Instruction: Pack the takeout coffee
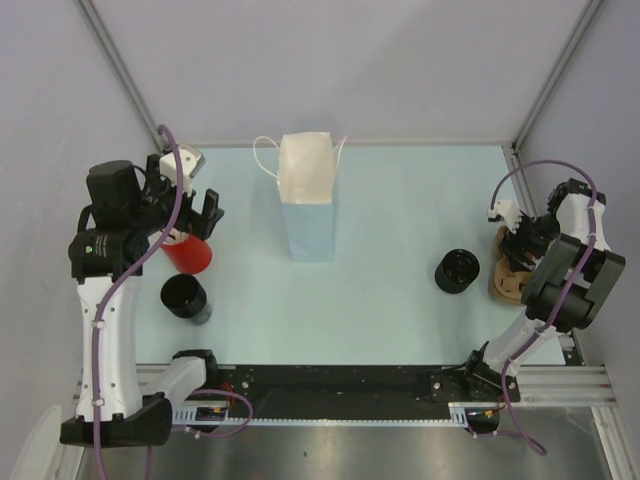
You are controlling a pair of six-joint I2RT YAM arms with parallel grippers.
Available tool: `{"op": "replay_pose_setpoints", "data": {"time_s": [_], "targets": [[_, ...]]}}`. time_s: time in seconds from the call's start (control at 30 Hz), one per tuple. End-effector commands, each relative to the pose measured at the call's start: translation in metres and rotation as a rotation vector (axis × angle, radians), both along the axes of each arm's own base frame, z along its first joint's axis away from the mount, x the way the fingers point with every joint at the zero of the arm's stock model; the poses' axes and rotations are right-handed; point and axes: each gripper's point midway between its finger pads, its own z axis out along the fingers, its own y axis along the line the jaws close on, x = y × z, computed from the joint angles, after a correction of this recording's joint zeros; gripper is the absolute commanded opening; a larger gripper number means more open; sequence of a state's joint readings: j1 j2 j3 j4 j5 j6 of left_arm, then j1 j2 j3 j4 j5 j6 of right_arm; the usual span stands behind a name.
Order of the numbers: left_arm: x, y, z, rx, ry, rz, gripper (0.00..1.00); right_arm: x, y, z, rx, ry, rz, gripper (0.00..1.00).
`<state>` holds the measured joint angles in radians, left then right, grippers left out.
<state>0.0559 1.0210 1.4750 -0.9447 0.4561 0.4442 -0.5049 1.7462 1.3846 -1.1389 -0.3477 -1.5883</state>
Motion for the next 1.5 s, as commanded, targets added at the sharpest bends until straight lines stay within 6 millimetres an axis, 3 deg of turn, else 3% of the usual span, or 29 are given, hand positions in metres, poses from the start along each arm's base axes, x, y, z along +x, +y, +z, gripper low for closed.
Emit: {"op": "replay_pose_setpoints", "data": {"time_s": [0.0,0.17,0.3,0.6,1.17,1.47], "targets": [[0.005,0.001,0.008,-0.018,-0.033,0.011,0.99,0.001,-0.005,-0.004,-0.019,0.002,0.008,0.79],[0.005,0.001,0.005,-0.02,-0.028,0.011,0.99,0.003,-0.003,0.0,-0.012,-0.018,0.007,0.68],[0.006,0.0,0.003,-0.026,-0.023,0.008,0.99,0.002,-0.002,0.003,-0.012,-0.024,0.005,0.53],[0.006,-0.002,0.004,-0.031,-0.026,-0.002,0.99,0.0,0.004,0.014,-0.007,-0.045,0.01,0.4],[-0.001,-0.008,0.014,-0.044,-0.049,-0.035,0.99,-0.006,0.014,0.052,-0.016,-0.139,0.003,0.35],[0.0,-0.01,0.008,-0.037,-0.034,-0.051,0.99,0.013,0.038,0.104,0.006,-0.349,-0.038,0.34]]}}
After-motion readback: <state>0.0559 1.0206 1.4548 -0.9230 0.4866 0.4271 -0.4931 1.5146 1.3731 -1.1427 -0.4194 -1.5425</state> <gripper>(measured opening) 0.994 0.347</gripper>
